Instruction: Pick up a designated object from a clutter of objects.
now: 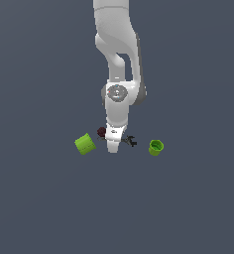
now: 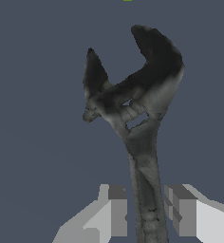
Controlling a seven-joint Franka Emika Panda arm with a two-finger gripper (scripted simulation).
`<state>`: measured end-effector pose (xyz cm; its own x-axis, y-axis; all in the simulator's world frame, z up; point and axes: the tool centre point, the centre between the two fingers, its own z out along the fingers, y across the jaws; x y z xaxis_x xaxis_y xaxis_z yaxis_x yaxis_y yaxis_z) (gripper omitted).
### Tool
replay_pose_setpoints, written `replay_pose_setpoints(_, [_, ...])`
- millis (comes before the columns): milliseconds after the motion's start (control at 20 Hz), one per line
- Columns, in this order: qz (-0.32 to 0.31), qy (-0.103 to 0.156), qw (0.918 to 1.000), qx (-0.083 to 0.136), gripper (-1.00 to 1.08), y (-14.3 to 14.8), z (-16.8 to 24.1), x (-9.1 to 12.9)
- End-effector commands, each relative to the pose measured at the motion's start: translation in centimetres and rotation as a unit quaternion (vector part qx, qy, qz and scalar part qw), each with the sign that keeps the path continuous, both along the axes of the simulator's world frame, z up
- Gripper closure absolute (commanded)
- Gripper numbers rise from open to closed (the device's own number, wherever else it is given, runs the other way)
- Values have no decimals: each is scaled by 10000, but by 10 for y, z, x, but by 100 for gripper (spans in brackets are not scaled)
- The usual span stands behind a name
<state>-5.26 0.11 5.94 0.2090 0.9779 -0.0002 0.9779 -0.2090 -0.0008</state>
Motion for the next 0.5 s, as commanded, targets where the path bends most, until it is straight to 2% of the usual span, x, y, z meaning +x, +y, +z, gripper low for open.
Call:
replay_pose_setpoints(0, [2,-3,10000,5,108,-2,18,10])
replay_pose_setpoints(450, [4,-3,10000,13,108,-11,93,52])
